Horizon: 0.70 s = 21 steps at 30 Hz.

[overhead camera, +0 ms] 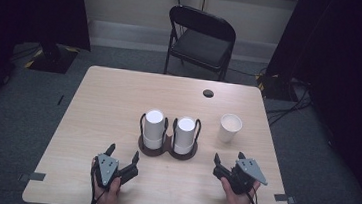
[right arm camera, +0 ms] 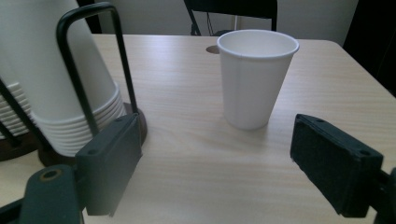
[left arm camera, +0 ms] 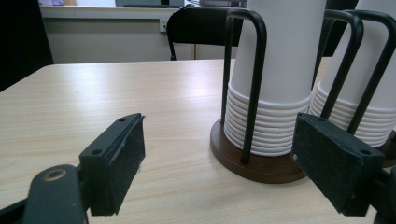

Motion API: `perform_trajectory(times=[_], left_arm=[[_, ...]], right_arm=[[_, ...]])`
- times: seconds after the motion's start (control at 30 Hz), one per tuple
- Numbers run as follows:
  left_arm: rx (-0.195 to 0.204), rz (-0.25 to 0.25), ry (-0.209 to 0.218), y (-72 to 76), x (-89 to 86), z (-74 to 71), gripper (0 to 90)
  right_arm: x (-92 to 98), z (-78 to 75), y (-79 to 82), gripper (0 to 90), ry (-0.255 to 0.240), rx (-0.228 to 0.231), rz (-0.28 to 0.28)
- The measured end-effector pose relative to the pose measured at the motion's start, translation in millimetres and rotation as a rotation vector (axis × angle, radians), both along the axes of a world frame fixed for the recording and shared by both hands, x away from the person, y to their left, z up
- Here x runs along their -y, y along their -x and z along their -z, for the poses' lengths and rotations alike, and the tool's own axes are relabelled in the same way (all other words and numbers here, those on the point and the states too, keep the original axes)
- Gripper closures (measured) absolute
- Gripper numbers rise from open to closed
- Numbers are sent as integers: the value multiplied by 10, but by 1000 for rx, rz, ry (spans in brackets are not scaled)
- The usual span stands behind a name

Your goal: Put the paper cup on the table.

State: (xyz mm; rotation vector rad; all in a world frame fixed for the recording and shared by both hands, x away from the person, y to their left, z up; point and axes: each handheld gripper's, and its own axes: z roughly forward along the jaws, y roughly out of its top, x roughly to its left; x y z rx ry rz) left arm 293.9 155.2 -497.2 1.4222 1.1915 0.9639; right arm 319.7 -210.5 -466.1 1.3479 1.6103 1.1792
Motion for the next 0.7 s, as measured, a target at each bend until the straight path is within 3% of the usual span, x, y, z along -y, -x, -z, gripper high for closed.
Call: perform_trajectory(times=[0.27, 0.4, 0.57, 0.7], left_arm=[[7, 4, -1, 7, 2, 2, 173], [5, 3, 0, 4, 2, 1, 173], [5, 2, 3, 5, 0, 2, 173], [2, -6, 3, 7, -5, 1, 171]], right_arm=[[-86, 153, 175, 156, -20, -3, -12], [-147, 212, 244, 152, -29, 24, -9], [-216, 266, 274, 157, 19, 53, -17], [-187, 280, 274, 161, 2, 67, -7]])
